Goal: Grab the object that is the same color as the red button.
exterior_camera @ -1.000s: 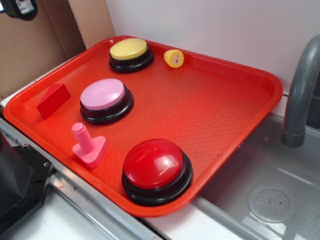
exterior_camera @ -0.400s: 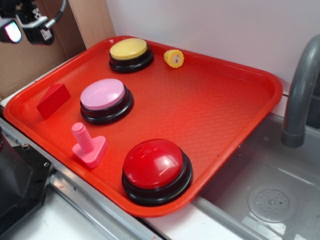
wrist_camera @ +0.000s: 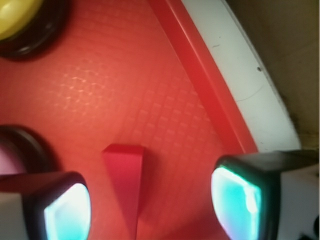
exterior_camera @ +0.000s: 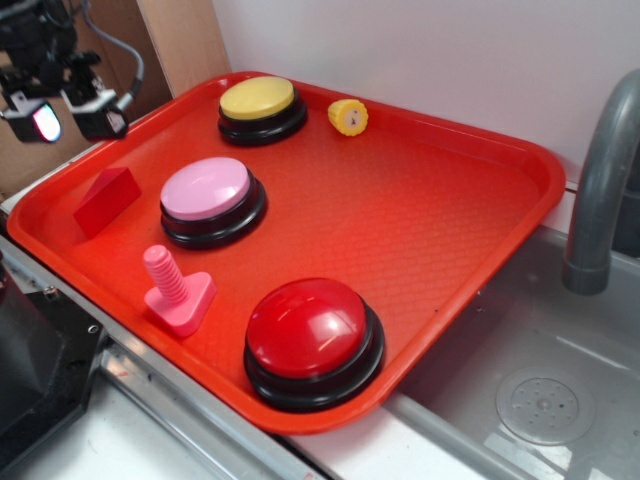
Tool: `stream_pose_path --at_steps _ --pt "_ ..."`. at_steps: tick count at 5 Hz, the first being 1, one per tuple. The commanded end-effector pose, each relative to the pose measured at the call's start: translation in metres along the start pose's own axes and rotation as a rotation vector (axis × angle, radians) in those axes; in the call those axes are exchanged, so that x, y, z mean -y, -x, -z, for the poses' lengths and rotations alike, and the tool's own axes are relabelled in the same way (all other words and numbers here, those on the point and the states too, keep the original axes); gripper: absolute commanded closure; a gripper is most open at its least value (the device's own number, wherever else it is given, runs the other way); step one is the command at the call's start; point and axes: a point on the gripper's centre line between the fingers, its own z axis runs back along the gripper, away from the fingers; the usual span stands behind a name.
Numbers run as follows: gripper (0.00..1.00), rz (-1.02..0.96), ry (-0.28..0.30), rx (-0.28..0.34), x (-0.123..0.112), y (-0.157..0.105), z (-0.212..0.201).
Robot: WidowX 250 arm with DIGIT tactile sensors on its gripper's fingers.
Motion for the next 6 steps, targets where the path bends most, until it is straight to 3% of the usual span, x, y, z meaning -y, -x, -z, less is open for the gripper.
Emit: stream_pose_path --at_steps 1,5,6 --pt "0.00 -0.019 0.089 0.006 0.002 0.001 0.023" --pt "0.00 -0.033 0.078 -0.048 0.005 0.006 0.051" --pt "0.83 -0.045 0.087 -0.014 0.003 0.008 0.051"
